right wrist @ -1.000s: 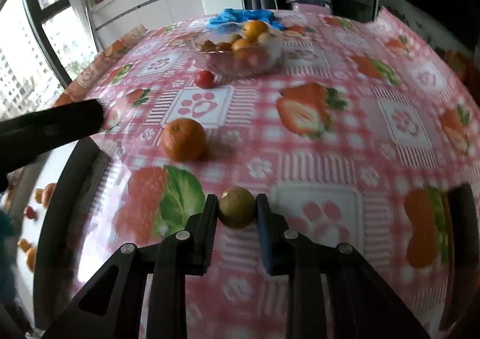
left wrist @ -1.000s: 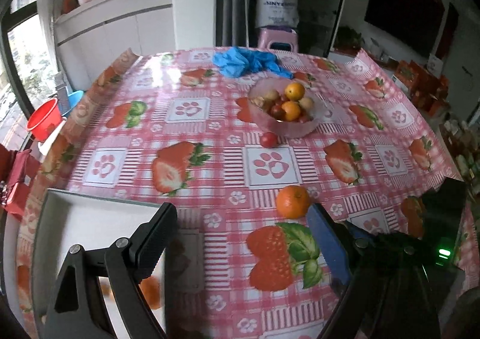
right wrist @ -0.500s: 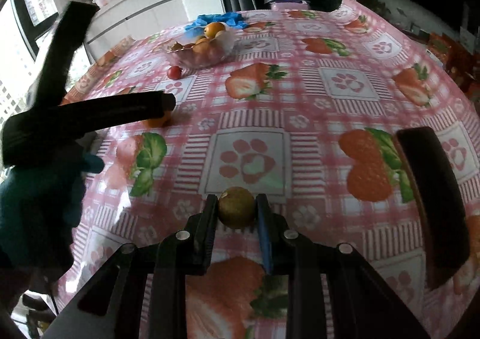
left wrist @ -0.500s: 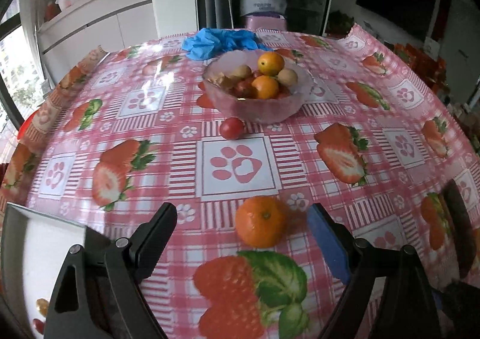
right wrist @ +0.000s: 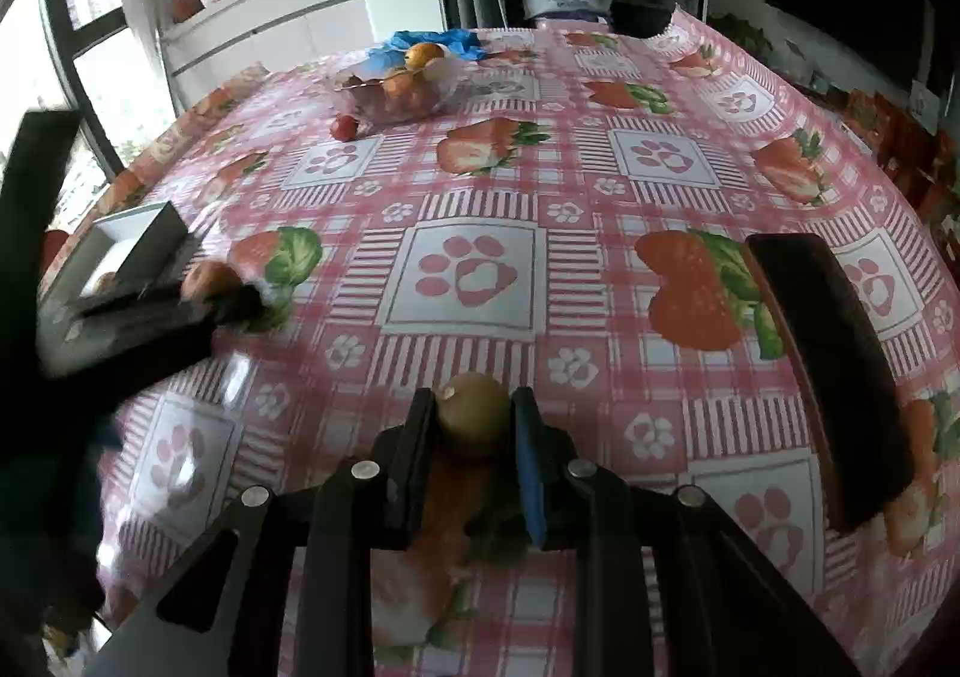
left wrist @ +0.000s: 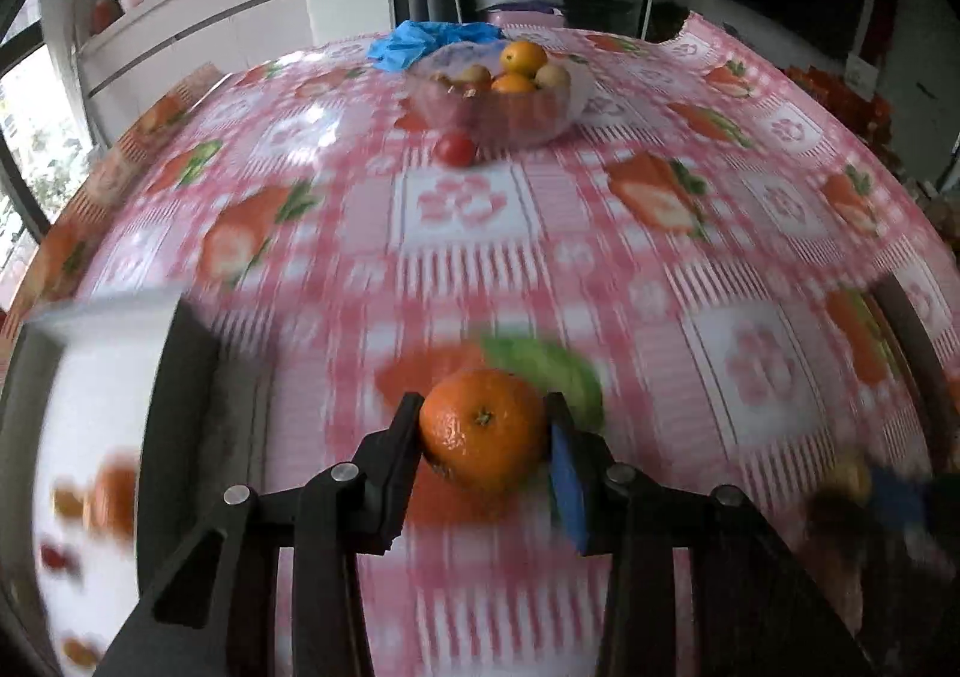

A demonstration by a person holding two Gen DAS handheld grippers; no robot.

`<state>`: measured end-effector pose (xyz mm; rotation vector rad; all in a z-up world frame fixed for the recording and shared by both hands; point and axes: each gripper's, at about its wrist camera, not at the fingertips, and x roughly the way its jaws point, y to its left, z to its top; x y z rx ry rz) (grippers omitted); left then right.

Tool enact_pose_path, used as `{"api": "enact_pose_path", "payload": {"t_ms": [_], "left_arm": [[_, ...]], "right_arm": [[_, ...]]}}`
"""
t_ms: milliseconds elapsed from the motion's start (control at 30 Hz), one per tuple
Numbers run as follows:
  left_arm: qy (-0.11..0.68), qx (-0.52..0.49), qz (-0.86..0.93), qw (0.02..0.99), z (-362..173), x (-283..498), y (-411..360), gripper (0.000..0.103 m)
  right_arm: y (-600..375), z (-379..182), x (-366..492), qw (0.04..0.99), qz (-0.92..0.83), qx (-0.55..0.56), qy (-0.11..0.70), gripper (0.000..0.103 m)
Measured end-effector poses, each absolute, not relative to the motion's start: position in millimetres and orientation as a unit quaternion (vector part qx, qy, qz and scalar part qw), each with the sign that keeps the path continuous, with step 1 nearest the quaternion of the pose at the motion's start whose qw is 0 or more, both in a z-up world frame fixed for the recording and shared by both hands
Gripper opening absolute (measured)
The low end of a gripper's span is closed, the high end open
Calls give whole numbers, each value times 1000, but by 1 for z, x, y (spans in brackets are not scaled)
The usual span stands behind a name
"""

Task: Organize fruits
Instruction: 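Close the left gripper on the loose mandarin while the right gripper holds the kiwi, then open both grippers, setting the mandarin and kiwi back on the table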

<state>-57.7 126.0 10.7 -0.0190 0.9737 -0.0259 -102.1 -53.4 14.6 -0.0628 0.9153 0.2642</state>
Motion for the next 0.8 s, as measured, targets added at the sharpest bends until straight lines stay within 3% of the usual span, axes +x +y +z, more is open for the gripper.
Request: {"api": "enact_pose_path", "payload": {"t_ms": [67,133,167,200,233,667,800], "left_arm": [[464,-11,-4,886,10,-81,128,41],[452,-13,14,892,9,-101,129,47],[448,-12,19,894,8,-105,130,56],[446,-9,24,894,6,-108,131,83],[445,-10,28,895,5,-109,132,95],[450,-21,9,893,-3,-106,135,102],[451,-21,10,892,-3,-106,135,102]], "right_arm": [[-53,13,-108,890,129,-29,436,30],[-54,13,-112,892,132,-27,432,50],[-54,13,-114,892,129,-27,432,68],[-56,14,-117,894,126,-27,429,78],[-57,15,-119,896,125,-26,426,79],[-48,9,-117,894,108,-31,434,83],[-35,6,-110,895,101,-50,433,90]]}}
